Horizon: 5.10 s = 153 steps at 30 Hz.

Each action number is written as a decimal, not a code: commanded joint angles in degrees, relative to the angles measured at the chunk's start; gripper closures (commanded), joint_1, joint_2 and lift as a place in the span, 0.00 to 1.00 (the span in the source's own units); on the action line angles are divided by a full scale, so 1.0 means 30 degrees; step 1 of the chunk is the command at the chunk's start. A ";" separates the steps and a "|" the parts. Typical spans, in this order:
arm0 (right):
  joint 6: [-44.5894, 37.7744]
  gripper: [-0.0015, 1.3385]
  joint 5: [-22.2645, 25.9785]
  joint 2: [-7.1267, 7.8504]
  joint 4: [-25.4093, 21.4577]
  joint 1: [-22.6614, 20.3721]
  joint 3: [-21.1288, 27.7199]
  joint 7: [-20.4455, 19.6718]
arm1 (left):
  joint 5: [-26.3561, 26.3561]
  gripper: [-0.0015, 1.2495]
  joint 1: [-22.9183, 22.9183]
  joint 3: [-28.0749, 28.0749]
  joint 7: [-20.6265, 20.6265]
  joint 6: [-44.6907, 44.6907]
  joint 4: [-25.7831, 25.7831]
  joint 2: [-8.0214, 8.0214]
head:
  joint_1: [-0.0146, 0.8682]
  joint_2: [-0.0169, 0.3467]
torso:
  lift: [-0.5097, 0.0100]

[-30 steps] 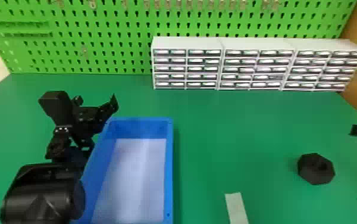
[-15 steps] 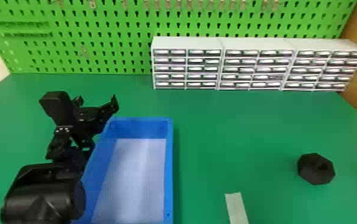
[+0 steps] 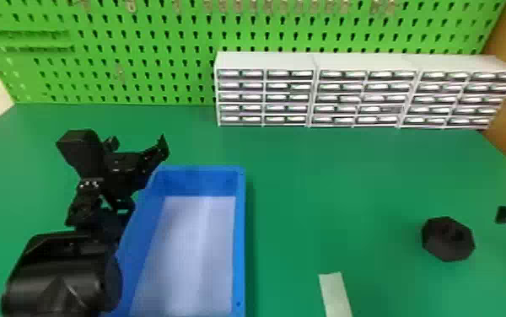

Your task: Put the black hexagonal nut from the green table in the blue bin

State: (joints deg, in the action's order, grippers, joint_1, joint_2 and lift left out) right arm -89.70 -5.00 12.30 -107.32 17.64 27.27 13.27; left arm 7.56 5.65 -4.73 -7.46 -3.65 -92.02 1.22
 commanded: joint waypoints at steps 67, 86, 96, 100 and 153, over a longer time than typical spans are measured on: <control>0.4120 0.30 0.1431 -0.0526 0.6185 0.0801 -0.0212 0.0001 | 0.0030 0.14 -0.0212 -0.0152 -0.0002 0.0015 0.0000 0.0002 | 0.79 0.19 | 0.79; 0.4472 0.30 0.1460 -0.0555 0.6859 0.0713 -0.0359 0.0001 | 0.0030 0.14 -0.0212 -0.0152 -0.0002 0.0073 0.0000 -0.0027 | 0.79 0.19 | 0.79; 0.5175 0.30 0.1607 -0.0555 0.7269 0.0478 -0.0505 0.0001 | 0.0030 0.14 -0.0241 -0.0182 -0.0002 0.0103 0.0000 0.0002 | 0.79 0.19 | 0.79; 0.5321 0.36 0.1636 -0.0555 0.7298 0.0449 -0.0564 0.0001 | 0.0030 0.14 -0.0241 -0.0182 -0.0002 0.0132 0.0000 -0.0027 | 0.79 0.19 | 0.79; 0.6435 0.81 0.2369 -0.0291 0.6097 -0.0049 -0.1414 0.0001 | 0.0030 0.14 -0.0300 -0.0211 -0.0002 0.0279 0.0000 -0.0027 | 0.79 0.19 | 0.79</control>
State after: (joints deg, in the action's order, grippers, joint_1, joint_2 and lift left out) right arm -70.51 2.03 11.45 -88.45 17.58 23.14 13.27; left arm 7.65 4.81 -5.27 -7.47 -2.81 -92.02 1.14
